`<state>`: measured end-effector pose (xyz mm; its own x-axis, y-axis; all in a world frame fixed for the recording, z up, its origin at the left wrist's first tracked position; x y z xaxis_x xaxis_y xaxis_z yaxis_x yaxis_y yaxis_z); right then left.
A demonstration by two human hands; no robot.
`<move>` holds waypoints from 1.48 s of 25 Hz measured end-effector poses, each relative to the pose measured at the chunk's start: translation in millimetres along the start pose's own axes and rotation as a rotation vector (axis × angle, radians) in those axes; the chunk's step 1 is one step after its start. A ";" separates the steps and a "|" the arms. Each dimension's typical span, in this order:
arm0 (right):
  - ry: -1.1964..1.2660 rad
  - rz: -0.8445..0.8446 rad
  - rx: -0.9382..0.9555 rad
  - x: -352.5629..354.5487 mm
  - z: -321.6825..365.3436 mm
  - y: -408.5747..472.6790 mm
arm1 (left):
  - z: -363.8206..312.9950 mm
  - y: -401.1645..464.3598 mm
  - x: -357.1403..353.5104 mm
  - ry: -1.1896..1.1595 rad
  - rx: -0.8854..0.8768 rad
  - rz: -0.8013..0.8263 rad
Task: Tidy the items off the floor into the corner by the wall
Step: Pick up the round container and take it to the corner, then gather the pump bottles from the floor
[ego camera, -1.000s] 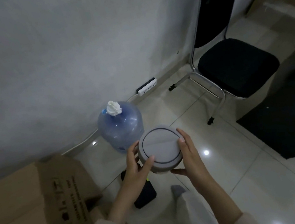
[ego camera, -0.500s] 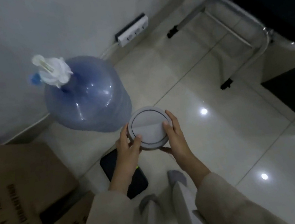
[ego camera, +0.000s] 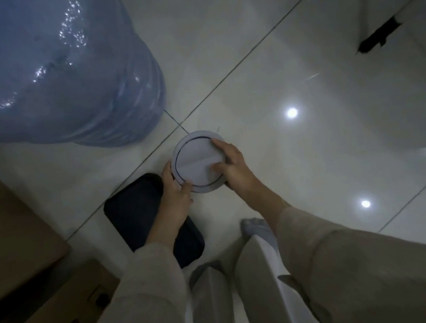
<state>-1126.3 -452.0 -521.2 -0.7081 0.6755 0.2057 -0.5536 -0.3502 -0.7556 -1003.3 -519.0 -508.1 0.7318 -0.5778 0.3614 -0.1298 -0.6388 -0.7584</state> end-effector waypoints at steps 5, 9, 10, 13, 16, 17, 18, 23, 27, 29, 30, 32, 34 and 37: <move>-0.021 0.013 -0.137 16.9 2.9 -23.9 | -11.3 -19.8 1.6 0.120 0.025 0.068; 0.052 -0.004 -0.181 43.2 34.8 -66.5 | -50.6 -54.8 12.5 0.117 -0.028 0.056; 0.065 -0.016 -0.157 51.9 48.9 -79.1 | -64.5 -67.7 15.2 0.101 -0.045 0.058; 0.116 -0.049 -0.077 80.7 99.3 -128.1 | -118.4 -118.5 26.6 0.075 -0.138 0.080; 0.193 -0.111 0.023 116.7 155.6 -190.6 | -188.7 -184.6 46.8 0.106 -0.319 0.114; 0.221 -0.135 0.060 129.2 174.4 -214.2 | -211.3 -208.1 54.2 0.114 -0.382 0.131; 0.253 -0.163 0.096 141.8 192.3 -237.8 | -232.2 -231.2 62.1 0.121 -0.440 0.149; 0.439 -0.318 0.269 215.3 260.8 -375.7 | -320.5 -361.2 97.6 0.164 -0.733 0.246; 0.535 -0.475 0.371 278.9 262.1 -498.4 | -348.8 -482.9 99.1 0.200 -0.906 0.415; 0.570 -0.579 0.391 309.3 242.8 -556.7 | -346.6 -539.6 90.2 0.223 -0.970 0.498; 0.579 -0.631 0.401 322.8 230.8 -583.5 | -341.9 -564.4 83.9 0.243 -0.999 0.535; 0.586 -0.744 0.418 348.4 202.3 -632.7 | -327.7 -608.3 68.3 0.289 -1.066 0.605; 0.614 -0.864 0.410 370.4 161.7 -680.5 | -304.2 -651.9 50.2 0.365 -1.130 0.688; 0.696 -1.022 0.380 390.6 86.6 -750.0 | -259.9 -714.6 22.2 0.445 -1.192 0.833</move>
<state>-1025.7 18.3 179.7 0.4195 0.8984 0.1297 -0.8758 0.4382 -0.2022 -1068.2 -207.4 182.8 -0.0471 -0.9322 0.3589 -0.9987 0.0373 -0.0341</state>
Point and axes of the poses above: each hand's wrist, its own y-axis towards the middle knuckle, its own x-axis out of the back of the hand, z = x × y, the point moved 10 cm from there along y, towards the middle knuckle, and after that the axes turned 13 degrees about -z, right-handed, at the moved point
